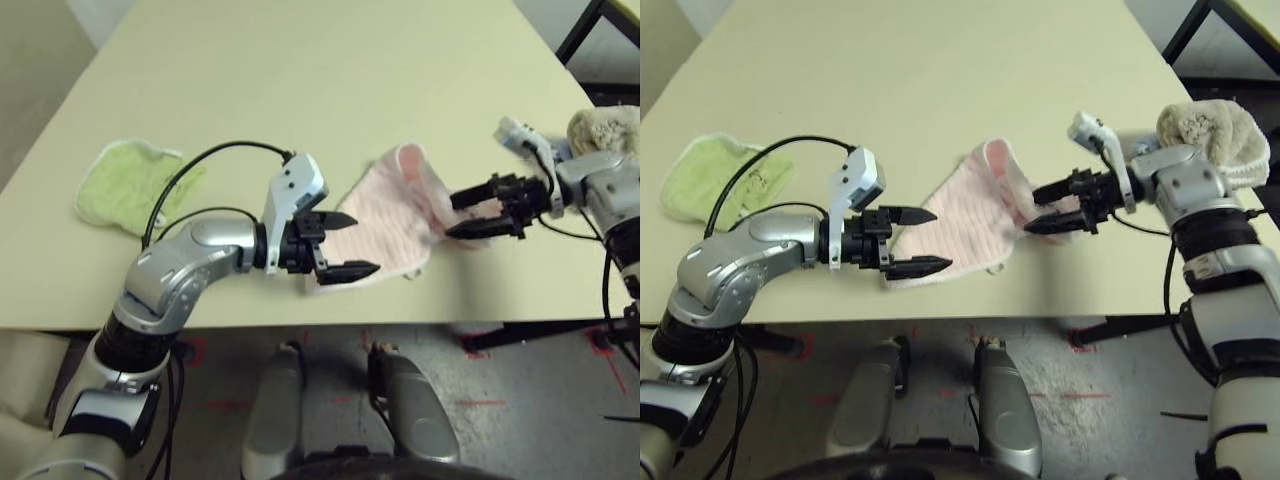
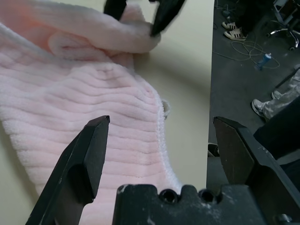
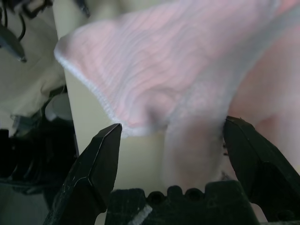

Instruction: Fold the towel and set it aside.

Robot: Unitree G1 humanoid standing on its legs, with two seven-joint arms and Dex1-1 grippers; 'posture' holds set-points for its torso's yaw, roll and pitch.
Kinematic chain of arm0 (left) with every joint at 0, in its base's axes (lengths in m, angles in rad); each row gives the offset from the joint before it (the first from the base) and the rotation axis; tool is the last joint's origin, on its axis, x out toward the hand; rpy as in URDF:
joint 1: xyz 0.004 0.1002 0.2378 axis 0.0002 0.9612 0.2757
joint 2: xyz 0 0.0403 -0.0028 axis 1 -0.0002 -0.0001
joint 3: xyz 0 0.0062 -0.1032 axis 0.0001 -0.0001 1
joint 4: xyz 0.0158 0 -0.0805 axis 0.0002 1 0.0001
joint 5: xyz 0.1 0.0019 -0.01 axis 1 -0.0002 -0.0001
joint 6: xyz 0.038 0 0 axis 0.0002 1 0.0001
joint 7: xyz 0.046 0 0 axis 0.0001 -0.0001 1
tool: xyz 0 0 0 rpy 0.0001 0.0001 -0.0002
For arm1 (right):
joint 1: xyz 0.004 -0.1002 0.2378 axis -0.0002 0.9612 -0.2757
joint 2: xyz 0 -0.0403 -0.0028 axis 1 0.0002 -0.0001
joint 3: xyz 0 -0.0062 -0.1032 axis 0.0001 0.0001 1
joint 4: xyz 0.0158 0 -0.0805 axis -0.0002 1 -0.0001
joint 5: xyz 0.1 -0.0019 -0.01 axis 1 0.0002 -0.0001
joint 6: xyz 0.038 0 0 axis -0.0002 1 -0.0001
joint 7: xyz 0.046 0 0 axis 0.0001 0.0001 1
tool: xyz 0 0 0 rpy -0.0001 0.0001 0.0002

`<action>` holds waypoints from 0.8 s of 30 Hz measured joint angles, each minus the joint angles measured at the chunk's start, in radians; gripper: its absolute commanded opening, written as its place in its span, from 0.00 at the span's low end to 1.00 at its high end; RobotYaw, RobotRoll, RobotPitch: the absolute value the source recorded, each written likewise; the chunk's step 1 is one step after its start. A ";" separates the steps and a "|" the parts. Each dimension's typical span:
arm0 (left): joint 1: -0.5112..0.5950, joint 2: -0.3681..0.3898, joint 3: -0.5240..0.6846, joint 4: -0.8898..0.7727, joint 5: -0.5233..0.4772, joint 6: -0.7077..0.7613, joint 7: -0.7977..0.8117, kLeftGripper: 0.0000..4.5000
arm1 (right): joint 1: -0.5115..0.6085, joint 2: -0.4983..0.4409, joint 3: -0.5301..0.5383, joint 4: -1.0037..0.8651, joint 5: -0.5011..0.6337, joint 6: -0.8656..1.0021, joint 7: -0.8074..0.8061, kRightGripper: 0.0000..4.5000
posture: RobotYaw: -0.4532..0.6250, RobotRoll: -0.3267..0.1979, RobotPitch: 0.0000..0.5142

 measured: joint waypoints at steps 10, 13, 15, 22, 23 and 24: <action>0.000 0.001 0.000 0.002 0.006 -0.007 -0.002 1.00 | -0.102 -0.051 -0.023 0.223 -0.070 -0.030 0.000 1.00 | 0.53 0.62 0.36; -0.001 0.001 -0.001 0.002 0.008 -0.008 -0.003 1.00 | -0.095 -0.058 -0.018 0.228 -0.071 -0.004 0.000 1.00 | 0.53 0.62 0.37; -0.001 0.001 -0.002 0.002 0.009 -0.008 -0.005 1.00 | -0.072 -0.071 -0.001 0.213 -0.060 0.022 0.000 1.00 | 0.53 0.62 0.37; -0.001 0.001 -0.002 0.002 0.010 -0.010 -0.012 1.00 | 0.019 -0.087 0.081 0.095 0.047 0.131 0.000 1.00 | 0.53 0.62 0.38; -0.001 0.001 -0.002 0.002 0.010 -0.010 -0.012 1.00 | 0.024 -0.087 0.085 0.089 0.053 0.134 0.000 1.00 | 0.53 0.62 0.38; -0.001 0.001 -0.002 0.002 0.010 -0.010 -0.013 1.00 | 0.026 -0.087 0.085 0.088 0.055 0.135 0.000 1.00 | 0.53 0.62 0.38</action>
